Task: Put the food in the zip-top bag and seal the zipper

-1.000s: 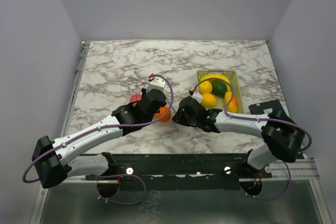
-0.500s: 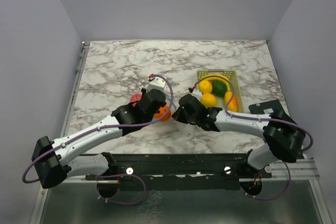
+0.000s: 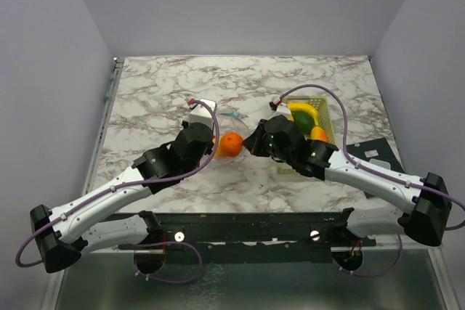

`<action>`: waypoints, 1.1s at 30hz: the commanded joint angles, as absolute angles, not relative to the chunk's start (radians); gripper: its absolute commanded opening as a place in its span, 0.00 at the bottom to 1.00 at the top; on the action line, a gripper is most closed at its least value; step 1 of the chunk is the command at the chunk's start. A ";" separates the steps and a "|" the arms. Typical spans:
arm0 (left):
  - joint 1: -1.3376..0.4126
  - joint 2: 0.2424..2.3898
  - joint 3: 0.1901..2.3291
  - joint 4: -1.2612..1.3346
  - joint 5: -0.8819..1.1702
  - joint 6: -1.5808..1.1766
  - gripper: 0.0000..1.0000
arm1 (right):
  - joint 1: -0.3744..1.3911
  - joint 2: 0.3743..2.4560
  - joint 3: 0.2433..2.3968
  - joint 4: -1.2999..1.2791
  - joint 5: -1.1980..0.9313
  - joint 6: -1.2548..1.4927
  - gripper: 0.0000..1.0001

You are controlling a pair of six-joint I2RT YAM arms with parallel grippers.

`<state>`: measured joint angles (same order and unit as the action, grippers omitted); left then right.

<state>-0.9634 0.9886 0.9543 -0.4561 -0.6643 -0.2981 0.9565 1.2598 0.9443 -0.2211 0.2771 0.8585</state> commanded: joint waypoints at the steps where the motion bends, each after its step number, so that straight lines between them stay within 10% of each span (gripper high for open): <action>1: -0.965 0.972 0.989 -0.548 -0.558 -0.341 0.00 | 0.965 1.221 1.031 -0.356 0.260 0.733 0.01; 33: -0.965 0.981 1.107 -0.545 -0.306 -0.391 0.00 | 0.965 1.157 1.176 -0.503 0.231 0.606 0.01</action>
<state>-0.9634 1.0649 1.0023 -0.5701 -0.3416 -0.4133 0.9565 1.2129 1.1133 -0.4717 0.2337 0.6376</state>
